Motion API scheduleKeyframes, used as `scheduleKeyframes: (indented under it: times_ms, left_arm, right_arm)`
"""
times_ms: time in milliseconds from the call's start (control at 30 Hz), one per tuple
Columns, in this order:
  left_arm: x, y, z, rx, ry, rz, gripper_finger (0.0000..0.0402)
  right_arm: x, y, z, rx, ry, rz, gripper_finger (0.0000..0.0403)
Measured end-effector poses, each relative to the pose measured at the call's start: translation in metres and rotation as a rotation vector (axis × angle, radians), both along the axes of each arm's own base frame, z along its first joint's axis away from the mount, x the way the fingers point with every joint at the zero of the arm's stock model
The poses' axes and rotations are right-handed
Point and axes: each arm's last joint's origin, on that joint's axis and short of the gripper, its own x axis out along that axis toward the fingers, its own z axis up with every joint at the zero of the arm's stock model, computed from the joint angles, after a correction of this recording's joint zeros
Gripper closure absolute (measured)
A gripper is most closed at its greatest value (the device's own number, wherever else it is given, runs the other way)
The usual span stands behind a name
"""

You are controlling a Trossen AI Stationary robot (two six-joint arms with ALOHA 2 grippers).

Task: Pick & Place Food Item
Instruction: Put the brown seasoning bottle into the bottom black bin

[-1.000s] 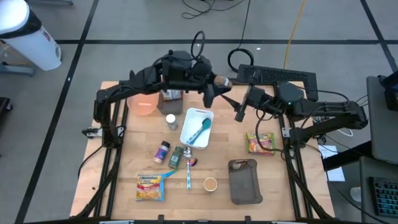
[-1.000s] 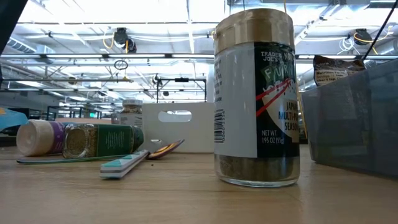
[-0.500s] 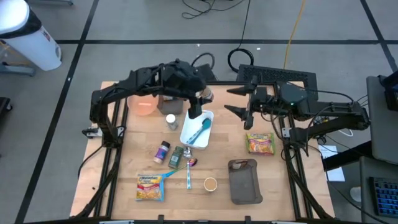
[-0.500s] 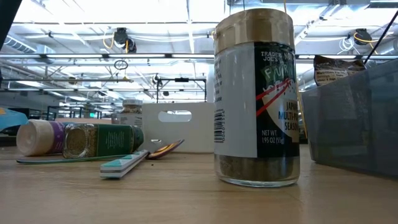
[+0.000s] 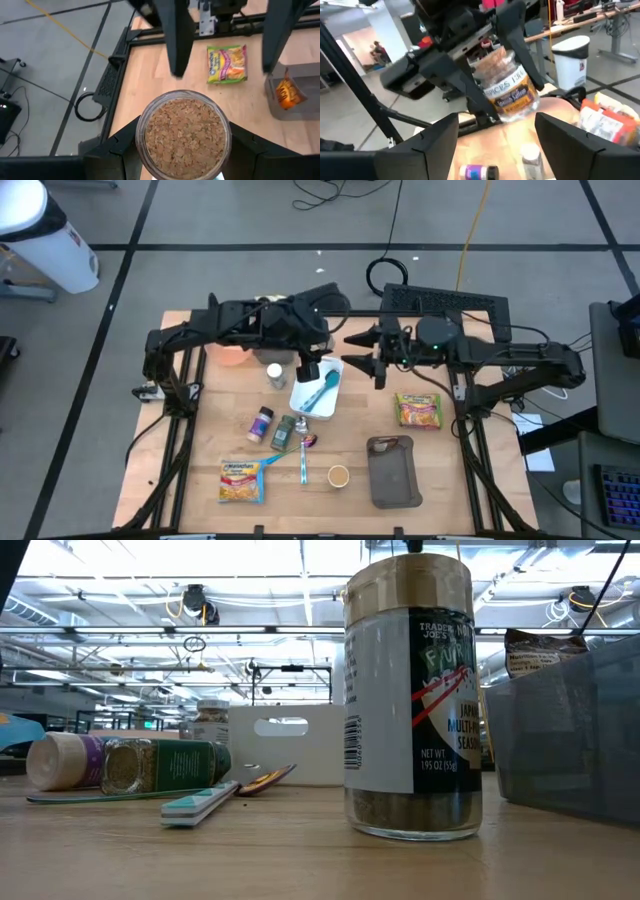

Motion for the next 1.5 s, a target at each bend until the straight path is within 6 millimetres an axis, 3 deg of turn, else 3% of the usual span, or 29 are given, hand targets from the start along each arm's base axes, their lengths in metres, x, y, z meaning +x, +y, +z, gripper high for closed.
scheduleKeyframes:
  times_ms: [167,667,1500]
  left_arm:
    - [-0.001,-0.006,-0.001,0.0,0.019,-0.017,0.0202]
    - [0.002,-0.009,0.002,0.003,-0.027,-0.027,0.0202]
    - [0.009,-0.009,0.013,-0.017,-0.163,-0.052,0.0202]
  right_arm:
    - [0.003,-0.001,0.004,-0.011,-0.057,-0.006,0.0194]
    - [0.0,-0.004,0.001,-0.016,-0.011,0.01,0.0391]
    - [0.002,-0.004,0.0,-0.015,-0.006,0.032,0.0402]
